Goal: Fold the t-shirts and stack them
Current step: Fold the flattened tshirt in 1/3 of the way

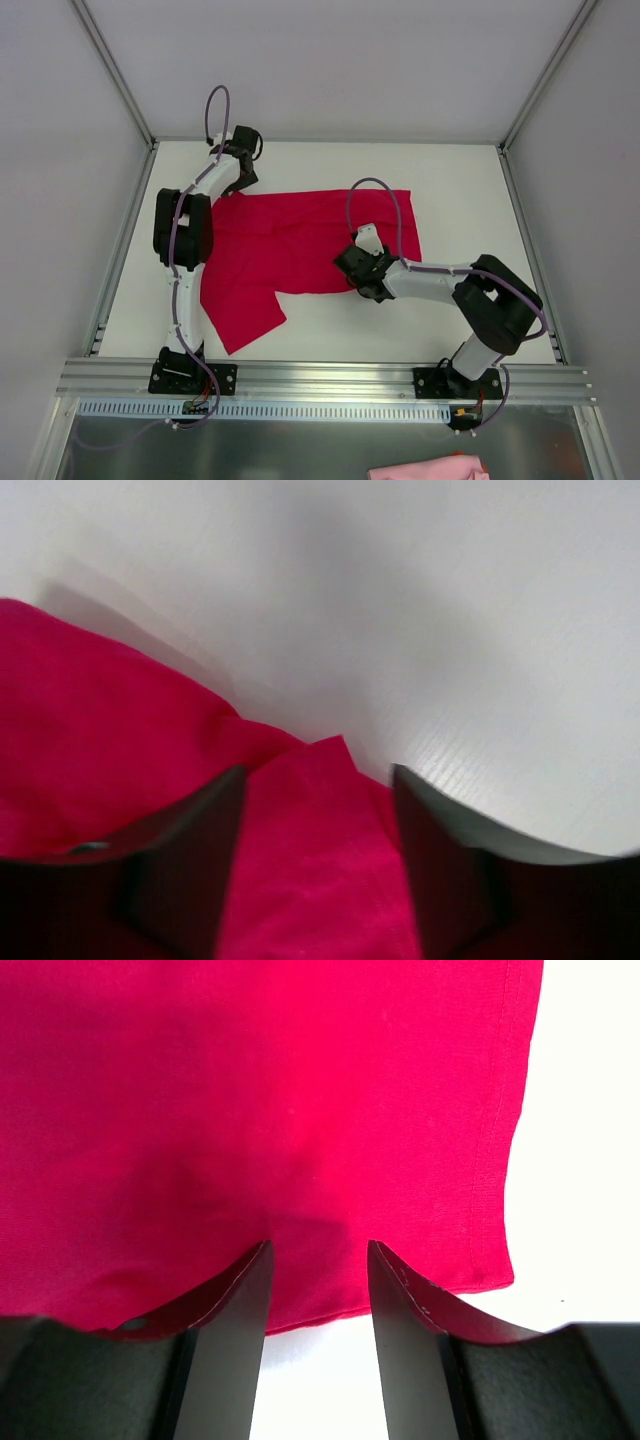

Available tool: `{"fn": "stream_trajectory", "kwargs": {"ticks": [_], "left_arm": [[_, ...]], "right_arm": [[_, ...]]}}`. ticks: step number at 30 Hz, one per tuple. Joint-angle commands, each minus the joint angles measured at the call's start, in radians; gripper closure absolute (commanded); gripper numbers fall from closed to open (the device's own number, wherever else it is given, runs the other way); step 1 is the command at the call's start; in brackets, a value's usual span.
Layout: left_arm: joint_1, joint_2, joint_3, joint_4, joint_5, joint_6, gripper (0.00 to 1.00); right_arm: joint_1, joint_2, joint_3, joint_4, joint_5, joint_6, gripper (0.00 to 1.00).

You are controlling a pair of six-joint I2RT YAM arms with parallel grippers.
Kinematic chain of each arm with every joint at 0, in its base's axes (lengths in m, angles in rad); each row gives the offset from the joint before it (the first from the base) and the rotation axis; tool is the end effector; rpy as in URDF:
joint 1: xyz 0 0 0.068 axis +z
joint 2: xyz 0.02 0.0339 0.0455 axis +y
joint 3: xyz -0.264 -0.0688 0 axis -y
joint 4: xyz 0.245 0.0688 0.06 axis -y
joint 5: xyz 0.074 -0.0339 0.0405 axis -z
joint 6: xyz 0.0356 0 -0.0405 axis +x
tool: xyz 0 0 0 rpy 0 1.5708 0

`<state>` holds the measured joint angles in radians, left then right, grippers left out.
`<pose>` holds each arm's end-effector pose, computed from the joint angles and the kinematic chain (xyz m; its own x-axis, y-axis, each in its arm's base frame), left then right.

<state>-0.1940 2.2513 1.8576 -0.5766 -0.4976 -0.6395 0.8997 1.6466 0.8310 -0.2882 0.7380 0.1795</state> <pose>0.4889 -0.0787 0.1933 -0.5928 -0.4180 -0.6884 -0.5596 0.8285 -0.0212 0.2033 0.2175 0.1499 -0.6162 -0.5636 -0.5502 -0.2856 0.8109 -0.5107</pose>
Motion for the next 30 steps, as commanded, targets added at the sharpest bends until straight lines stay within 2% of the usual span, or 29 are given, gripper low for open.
{"fn": "stream_trajectory", "kwargs": {"ticks": [1, 2, 3, 5, 6, 8, 9, 12, 16, 17, 20, 24, 30], "left_arm": [[0.015, -0.044, 0.026, -0.048, -0.030, -0.011, 0.30], [0.015, -0.062, 0.014, -0.043, -0.035, -0.009, 0.24], [0.016, -0.085, -0.018, -0.034, -0.038, -0.009, 0.13], [0.015, -0.163, -0.060, 0.010, -0.038, 0.001, 0.04], [0.015, -0.185, -0.090, 0.024, -0.032, 0.009, 0.01], [0.015, -0.234, -0.106, 0.014, -0.036, 0.014, 0.01], [0.015, -0.248, -0.116, 0.011, -0.035, 0.014, 0.01], [0.015, -0.338, -0.225, 0.041, -0.016, -0.002, 0.01], [0.011, -0.491, -0.406, 0.089, 0.005, -0.060, 0.01], [0.005, -0.512, -0.481, 0.121, 0.005, -0.065, 0.01], [0.010, -0.547, -0.569, 0.132, 0.017, -0.092, 0.01], [0.011, -0.538, -0.615, 0.132, 0.030, -0.130, 0.01], [0.027, -0.443, -0.558, 0.133, 0.093, -0.134, 0.06]], "right_arm": [[0.016, -0.010, 0.007, -0.066, 0.001, 0.047, 0.52], [0.019, -0.043, 0.000, -0.066, 0.014, 0.052, 0.52], [0.019, -0.066, -0.016, -0.062, 0.018, 0.052, 0.51], [0.019, -0.116, -0.030, -0.052, 0.021, 0.051, 0.49], [0.018, -0.157, -0.030, -0.061, 0.023, 0.048, 0.42], [0.024, -0.197, -0.021, -0.107, 0.052, 0.048, 0.29], [0.028, -0.211, -0.012, -0.124, 0.079, 0.054, 0.28], [0.033, -0.266, 0.006, -0.144, 0.147, 0.064, 0.30], [0.033, -0.366, -0.010, -0.074, 0.100, 0.014, 0.36], [0.031, -0.370, -0.024, -0.069, 0.095, 0.015, 0.39], [0.034, -0.370, -0.039, -0.086, 0.090, 0.043, 0.45], [0.045, -0.424, -0.085, -0.086, 0.087, 0.060, 0.45], [0.051, -0.570, -0.139, -0.095, 0.080, 0.057, 0.45]]}}
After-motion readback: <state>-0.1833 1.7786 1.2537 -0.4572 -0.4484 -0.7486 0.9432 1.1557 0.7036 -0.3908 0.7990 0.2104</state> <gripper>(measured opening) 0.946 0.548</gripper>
